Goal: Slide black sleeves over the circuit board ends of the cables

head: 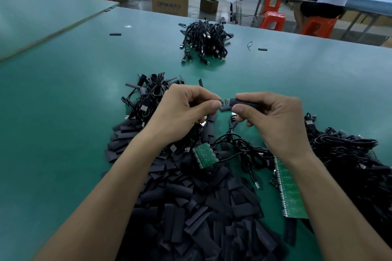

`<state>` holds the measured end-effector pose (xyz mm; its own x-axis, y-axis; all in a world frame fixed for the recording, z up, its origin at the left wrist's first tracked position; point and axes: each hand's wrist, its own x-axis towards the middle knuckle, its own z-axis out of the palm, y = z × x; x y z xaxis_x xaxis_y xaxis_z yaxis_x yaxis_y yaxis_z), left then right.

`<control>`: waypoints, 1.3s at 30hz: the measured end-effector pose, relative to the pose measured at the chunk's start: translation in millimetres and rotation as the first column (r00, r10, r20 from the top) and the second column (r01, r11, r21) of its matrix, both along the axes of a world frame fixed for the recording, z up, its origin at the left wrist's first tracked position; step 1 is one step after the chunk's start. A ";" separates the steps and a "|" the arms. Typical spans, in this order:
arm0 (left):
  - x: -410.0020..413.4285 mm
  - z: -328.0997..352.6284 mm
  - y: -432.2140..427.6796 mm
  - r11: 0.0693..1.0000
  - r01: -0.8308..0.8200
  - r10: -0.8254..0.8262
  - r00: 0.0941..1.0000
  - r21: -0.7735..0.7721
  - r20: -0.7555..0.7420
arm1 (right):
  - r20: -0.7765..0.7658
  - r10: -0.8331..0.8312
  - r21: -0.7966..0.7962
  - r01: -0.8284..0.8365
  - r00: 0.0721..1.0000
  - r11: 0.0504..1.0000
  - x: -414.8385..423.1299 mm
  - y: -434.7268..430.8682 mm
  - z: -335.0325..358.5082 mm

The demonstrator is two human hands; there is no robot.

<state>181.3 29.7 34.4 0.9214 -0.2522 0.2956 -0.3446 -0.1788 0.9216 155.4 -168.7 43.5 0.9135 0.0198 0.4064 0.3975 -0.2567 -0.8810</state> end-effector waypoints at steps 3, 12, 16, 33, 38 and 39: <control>-0.1 0.4 1.2 1.000 0.001 -0.001 1.000 0.012 0.016 | -0.030 0.020 0.030 -0.019 0.999 0.999 0.5 0.4 -0.7; 3.4 -0.1 3.0 0.994 -0.077 0.069 0.993 0.079 0.095 | -0.063 0.062 0.079 -0.057 0.996 0.995 3.6 7.7 -0.9; 3.2 4.4 6.0 0.985 -0.132 0.111 0.979 0.113 0.172 | -0.052 0.048 0.110 -0.042 0.997 0.993 2.8 13.3 -2.1; 2.6 3.7 8.4 0.984 -0.021 0.005 0.996 0.178 0.087 | -0.104 0.153 0.280 -0.119 0.983 0.953 -3.3 5.6 -11.2; 1.8 4.4 9.6 0.985 0.079 -0.091 0.993 0.151 0.074 | -0.112 0.106 0.256 -0.074 0.988 0.964 -6.4 5.5 -14.5; 1.3 4.9 9.8 0.985 0.103 -0.113 0.991 0.136 0.065 | -0.108 0.106 0.252 -0.075 0.989 0.965 -7.3 5.2 -15.0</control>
